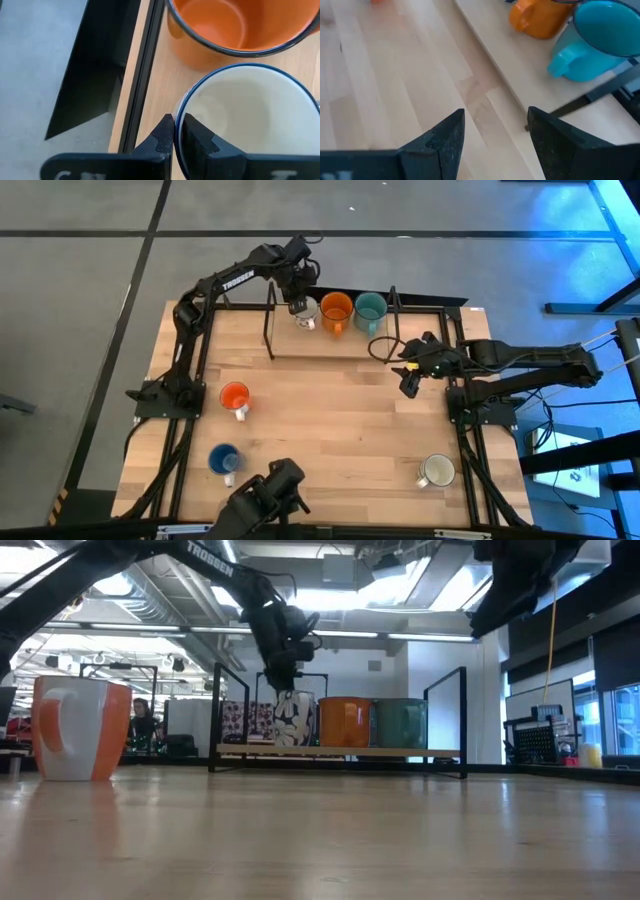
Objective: Place coffee mugs
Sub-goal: Put the top white patterned mug on the shelf, then put the white patterned mug on the shelf
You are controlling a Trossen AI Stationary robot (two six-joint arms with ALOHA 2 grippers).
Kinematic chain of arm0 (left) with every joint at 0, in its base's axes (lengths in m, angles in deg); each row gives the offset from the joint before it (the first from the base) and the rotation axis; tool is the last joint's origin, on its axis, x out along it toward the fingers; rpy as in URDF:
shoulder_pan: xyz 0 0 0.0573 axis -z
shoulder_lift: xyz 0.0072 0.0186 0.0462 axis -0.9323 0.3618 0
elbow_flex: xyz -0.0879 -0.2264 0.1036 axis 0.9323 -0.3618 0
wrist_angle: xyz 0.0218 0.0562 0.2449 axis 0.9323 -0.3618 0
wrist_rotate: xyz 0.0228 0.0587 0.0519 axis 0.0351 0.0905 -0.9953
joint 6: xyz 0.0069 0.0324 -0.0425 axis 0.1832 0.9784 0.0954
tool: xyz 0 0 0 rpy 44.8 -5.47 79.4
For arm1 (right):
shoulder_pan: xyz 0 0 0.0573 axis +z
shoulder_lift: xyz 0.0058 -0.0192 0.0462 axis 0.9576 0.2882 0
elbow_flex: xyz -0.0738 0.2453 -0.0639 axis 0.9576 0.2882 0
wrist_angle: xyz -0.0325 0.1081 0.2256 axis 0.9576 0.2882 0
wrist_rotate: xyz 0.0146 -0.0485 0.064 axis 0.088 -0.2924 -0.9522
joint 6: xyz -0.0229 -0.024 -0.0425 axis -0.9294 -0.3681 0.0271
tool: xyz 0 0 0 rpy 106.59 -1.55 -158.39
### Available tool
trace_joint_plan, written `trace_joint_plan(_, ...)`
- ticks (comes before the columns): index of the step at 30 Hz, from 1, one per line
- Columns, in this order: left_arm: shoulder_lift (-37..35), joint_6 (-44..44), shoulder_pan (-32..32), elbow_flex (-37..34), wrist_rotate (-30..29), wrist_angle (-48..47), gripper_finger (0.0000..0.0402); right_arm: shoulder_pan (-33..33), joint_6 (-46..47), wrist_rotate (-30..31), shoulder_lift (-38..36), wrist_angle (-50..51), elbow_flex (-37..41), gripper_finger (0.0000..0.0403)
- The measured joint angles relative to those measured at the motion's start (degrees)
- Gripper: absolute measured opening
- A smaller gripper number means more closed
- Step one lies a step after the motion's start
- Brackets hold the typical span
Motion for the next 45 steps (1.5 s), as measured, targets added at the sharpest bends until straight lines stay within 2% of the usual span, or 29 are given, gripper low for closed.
trace_joint_plan(14, 0.0, 8.4, 0.1, 0.0, 0.4, 1.6, 0.003, 0.0, 0.2, -0.6, 0.0, 0.6, 0.1, 0.0202)
trace_joint_plan(25, 0.0, 8.9, 0.1, 0.0, 0.1, 4.2, 0.0099, 0.0, 0.2, -1.6, 0.0, 0.6, 0.1, 0.0202)
trace_joint_plan(29, -0.2, 8.6, 0.3, 0.0, -2.1, 4.1, 0.012, 0.0, 0.2, -1.6, 0.0, 0.7, 0.1, 0.0202)
trace_joint_plan(39, -6.4, 0.9, 2.0, -0.1, -4.3, 3.5, 0.0127, 0.0, 0.2, -1.6, 0.0, 0.9, 0.1, 0.0202)
trace_joint_plan(45, -14.1, -11.9, 7.3, 0.0, -5.6, 3.1, 0.0127, 0.0, 0.2, -1.6, -0.1, 0.8, 0.1, 0.0202)
